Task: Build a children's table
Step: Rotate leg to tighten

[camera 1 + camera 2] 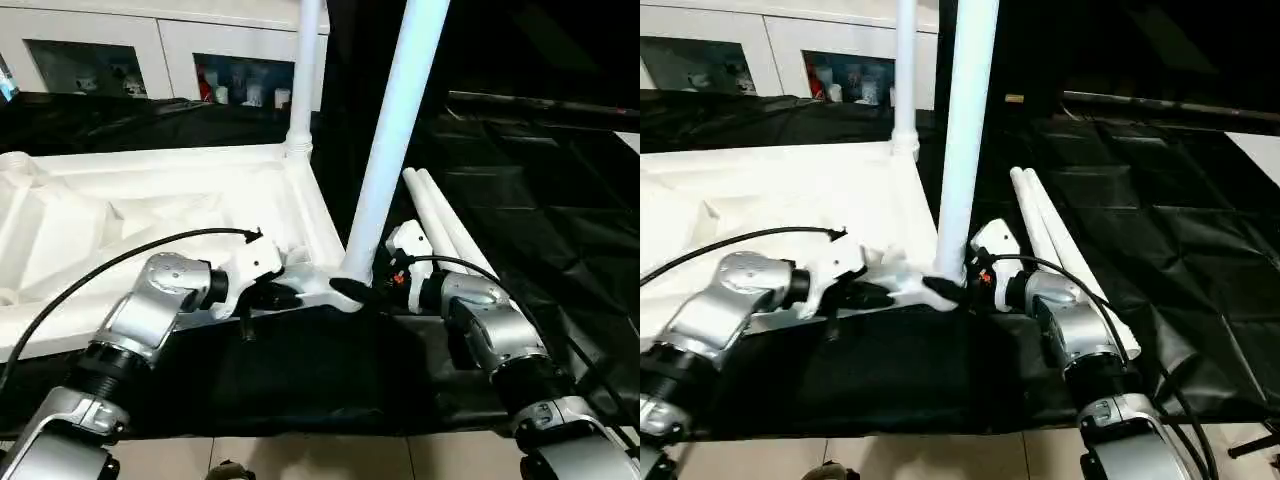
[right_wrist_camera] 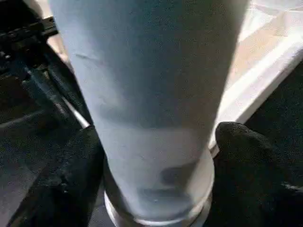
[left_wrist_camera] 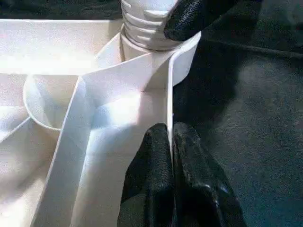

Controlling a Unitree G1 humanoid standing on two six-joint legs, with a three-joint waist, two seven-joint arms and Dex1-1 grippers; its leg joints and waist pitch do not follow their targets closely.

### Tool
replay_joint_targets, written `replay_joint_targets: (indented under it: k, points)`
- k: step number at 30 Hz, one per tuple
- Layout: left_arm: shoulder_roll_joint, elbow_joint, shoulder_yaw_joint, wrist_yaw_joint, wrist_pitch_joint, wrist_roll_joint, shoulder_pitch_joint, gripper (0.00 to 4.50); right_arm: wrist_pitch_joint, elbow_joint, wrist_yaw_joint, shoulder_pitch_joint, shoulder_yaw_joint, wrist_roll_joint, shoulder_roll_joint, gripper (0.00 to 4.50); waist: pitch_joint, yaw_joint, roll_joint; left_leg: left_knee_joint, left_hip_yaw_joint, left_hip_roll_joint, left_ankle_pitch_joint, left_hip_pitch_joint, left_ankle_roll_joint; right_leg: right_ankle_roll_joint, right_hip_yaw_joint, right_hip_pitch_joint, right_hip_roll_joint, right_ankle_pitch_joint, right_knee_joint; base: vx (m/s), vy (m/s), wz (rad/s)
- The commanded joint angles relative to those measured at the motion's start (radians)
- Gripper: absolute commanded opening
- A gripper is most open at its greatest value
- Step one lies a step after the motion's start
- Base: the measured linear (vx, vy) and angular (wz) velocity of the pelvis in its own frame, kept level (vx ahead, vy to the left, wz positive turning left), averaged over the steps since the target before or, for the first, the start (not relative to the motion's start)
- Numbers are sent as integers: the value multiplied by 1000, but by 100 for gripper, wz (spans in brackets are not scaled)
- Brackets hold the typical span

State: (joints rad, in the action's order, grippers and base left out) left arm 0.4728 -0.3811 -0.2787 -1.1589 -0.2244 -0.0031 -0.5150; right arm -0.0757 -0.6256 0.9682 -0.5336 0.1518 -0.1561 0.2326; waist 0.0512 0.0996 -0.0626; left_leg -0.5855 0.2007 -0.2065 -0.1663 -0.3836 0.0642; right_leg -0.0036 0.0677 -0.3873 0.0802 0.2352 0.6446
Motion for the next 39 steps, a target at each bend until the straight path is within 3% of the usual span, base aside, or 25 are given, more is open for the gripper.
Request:
replay_joint_targets:
  k: [1, 3, 8, 13, 15, 17, 22, 27, 29, 31, 34, 35, 39]
  points:
    - [-12, 20, 6, -33, 4, -43, 11, 0, -9, 22, 16, 15, 8, 6, 17, 344, -58, 3, -2, 66, -16, -37, -141, 24, -28, -214, -53, 38, 71, 52, -76, 0, 0, 0]
    - [-8, 19, 7, -32, 3, -43, 11, 0, -18, 27, 24, 20, 10, 7, 16, 323, -59, 3, -6, 65, -16, -36, -135, 23, -31, -214, -52, 38, 70, 44, -75, 0, 0, 0]
    - [-6, 21, 11, -31, -3, -48, 12, 0, -26, 26, 9, 24, 4, 6, 7, 289, -58, 3, -5, 65, -16, -36, -133, 23, -29, -213, -52, 38, 71, 48, -75, 0, 0, 0]
    - [-45, -24, 22, 74, -26, -13, -9, 0, -27, -37, -158, 10, -53, -5, -57, 278, -57, 0, -6, 68, -17, -37, -151, 24, -10, -209, -53, 35, 72, 88, -78, 0, 0, 0]
    - [-121, -74, 33, 209, -53, 17, -43, 0, -20, -98, -354, -13, -110, -13, -141, 278, -56, -5, -4, 71, -18, -37, -171, 28, 8, -205, -54, 31, 73, 116, -82, 0, 0, 0]
    - [-138, -86, 34, 241, -58, 26, -51, 0, -24, -111, -396, -21, -123, -15, -157, 278, -57, -8, -3, 73, -19, -38, -183, 29, 25, -202, -54, 31, 75, 141, -84, 0, 0, 0]
    - [-289, -185, 38, 496, -88, 79, -110, 0, 4, -217, -665, -81, -185, -11, -257, 277, -59, -7, -5, 70, -17, -35, -154, 29, 19, -190, -55, 32, 73, 95, -83, 0, 0, 0]
    - [-348, -215, 28, 552, -85, 101, -130, 0, 51, -258, -707, -108, -153, 49, -284, 277, -62, 0, -7, 65, -16, -31, -135, 23, 4, -172, -54, 38, 72, 52, -80, 0, 0, 0]
    - [-351, -216, 26, 548, -80, 103, -132, 0, 63, -256, -688, -108, -140, 59, -283, 277, -62, 2, -9, 64, -16, -30, -126, 21, -16, -168, -54, 39, 71, 36, -80, 0, 0, 0]
    - [-342, -203, 24, 517, -73, 99, -125, 0, 88, -238, -642, -99, -113, 78, -270, 347, -61, 2, -8, 65, -17, -32, -140, 21, -18, -166, -53, 38, 72, 60, -83, 0, 0, 0]
    - [-320, -187, 26, 472, -55, 90, -114, 0, 100, -221, -580, -95, -124, 54, -259, 356, -61, 0, -9, 66, -18, -32, -146, 18, -25, -165, -53, 40, 71, 62, -83, 0, 0, 0]
    - [-309, -182, 28, 457, -46, 87, -110, 0, 107, -217, -562, -95, -117, 58, -248, 382, -61, -2, -10, 66, -18, -32, -144, 16, -25, -166, -52, 41, 71, 62, -82, 0, 0, 0]
    - [-246, -156, 30, 364, -24, 70, -83, 0, 117, -178, -421, -88, -85, 58, -181, 382, -61, -6, -7, 64, -19, -32, -146, 15, -31, -175, -52, 43, 73, 75, -85, 0, 0, 0]
